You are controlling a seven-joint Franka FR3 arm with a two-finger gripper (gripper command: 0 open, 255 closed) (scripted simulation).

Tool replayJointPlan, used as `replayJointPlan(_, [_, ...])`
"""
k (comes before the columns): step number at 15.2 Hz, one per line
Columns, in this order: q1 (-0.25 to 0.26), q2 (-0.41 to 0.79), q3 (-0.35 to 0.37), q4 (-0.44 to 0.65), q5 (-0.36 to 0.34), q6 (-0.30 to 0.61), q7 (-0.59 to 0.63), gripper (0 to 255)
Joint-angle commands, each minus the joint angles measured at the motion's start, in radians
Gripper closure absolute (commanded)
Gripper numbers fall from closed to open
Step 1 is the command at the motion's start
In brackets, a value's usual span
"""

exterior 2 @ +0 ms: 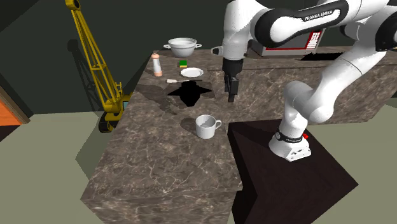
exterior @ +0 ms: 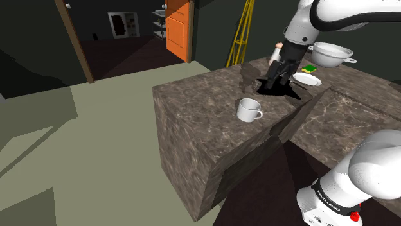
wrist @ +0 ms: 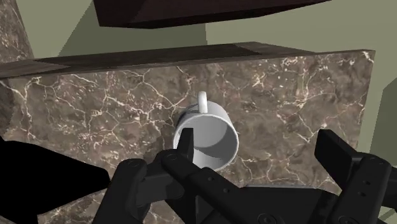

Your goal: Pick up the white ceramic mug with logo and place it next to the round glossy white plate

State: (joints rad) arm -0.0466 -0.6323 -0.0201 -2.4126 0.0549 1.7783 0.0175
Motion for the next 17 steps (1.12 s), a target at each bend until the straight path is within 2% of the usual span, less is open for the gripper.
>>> replayJointPlan(1, [-0.009, 0.039, -0.016, -0.030, -0.010, 0.066, -0.021, 0])
replayJointPlan(7, [-0.031, 0.213, -0.063, -0.046, -0.029, 0.246, -0.080, 0])
replayJointPlan(14, [-0.051, 0.447, -0.112, -0.006, -0.026, 0.427, -0.151, 0])
replayJointPlan(17, [-0.049, 0.469, -0.112, -0.027, -0.021, 0.470, -0.154, 0])
